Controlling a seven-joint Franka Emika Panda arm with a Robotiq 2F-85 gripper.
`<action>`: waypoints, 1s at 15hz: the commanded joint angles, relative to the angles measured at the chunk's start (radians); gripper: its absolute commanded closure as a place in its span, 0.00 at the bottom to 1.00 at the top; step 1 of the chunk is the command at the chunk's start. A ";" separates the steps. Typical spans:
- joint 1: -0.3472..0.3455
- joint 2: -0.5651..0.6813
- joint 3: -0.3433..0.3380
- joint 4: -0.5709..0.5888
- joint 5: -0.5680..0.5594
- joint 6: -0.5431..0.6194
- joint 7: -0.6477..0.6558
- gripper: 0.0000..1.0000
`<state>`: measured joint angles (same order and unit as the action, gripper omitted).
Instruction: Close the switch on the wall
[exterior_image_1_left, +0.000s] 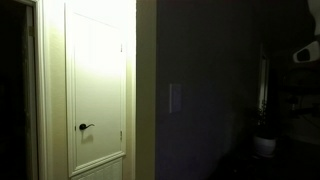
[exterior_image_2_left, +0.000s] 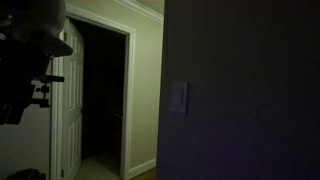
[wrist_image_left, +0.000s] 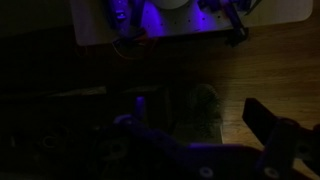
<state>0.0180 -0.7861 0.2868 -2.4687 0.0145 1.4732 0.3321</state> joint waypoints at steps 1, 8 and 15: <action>0.018 0.029 -0.017 0.005 -0.004 0.025 0.004 0.00; -0.019 0.203 -0.031 0.037 -0.056 0.204 0.017 0.00; -0.048 0.493 -0.092 0.179 -0.158 0.423 0.019 0.00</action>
<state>-0.0233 -0.4311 0.2238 -2.3883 -0.1046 1.8465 0.3327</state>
